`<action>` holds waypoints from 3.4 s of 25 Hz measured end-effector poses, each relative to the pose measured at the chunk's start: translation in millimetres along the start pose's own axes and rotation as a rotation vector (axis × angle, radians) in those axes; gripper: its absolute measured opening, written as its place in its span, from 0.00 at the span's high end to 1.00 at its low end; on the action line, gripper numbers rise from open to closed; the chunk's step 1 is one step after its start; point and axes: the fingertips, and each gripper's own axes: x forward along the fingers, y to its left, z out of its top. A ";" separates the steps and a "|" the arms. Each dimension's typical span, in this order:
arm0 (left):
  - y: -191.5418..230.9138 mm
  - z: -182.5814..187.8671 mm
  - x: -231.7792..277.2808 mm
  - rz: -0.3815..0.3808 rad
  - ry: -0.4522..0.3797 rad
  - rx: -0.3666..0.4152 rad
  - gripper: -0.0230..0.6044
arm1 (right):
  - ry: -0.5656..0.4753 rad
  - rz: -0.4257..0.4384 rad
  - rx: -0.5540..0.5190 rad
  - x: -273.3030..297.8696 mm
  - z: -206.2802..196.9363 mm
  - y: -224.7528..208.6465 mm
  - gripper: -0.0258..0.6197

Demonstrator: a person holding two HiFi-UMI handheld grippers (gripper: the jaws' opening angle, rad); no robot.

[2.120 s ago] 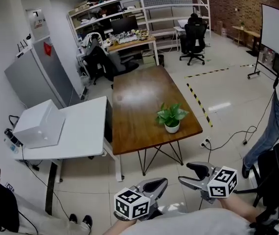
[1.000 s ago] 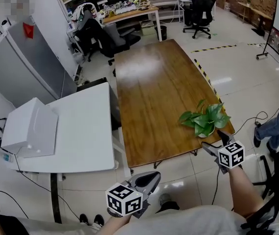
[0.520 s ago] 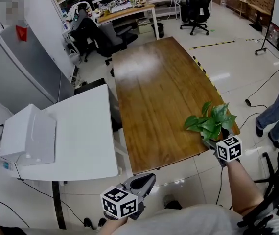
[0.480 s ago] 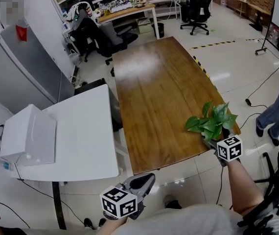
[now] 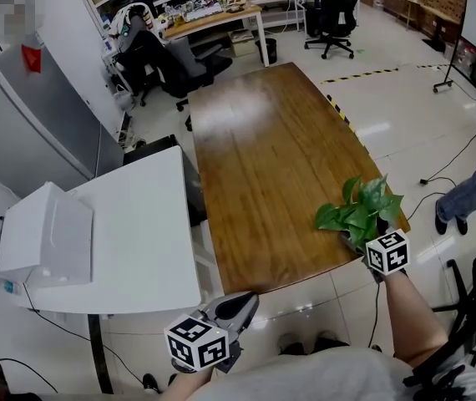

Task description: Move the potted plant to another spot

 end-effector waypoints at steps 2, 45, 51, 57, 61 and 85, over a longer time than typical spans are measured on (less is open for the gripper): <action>-0.7 -0.7 0.9 0.004 0.001 -0.007 0.97 | 0.002 0.007 -0.006 0.0 -0.4 1.2 0.24; -32.5 3.7 -60.3 0.104 -0.125 -0.005 0.97 | -0.069 0.200 -0.111 -15.0 72.9 89.0 0.24; -26.6 2.3 -85.2 0.156 -0.157 -0.020 0.97 | -0.066 0.254 -0.140 -1.3 80.4 121.0 0.24; -25.1 -2.3 -104.6 0.204 -0.178 -0.041 0.97 | -0.059 0.315 -0.162 11.7 87.7 150.9 0.24; -19.5 -7.5 -120.2 0.243 -0.194 -0.060 0.97 | -0.055 0.369 -0.185 25.9 94.4 178.9 0.24; -1.5 -58.1 -244.8 0.587 -0.326 -0.220 0.97 | -0.027 0.780 -0.369 82.9 111.3 411.8 0.24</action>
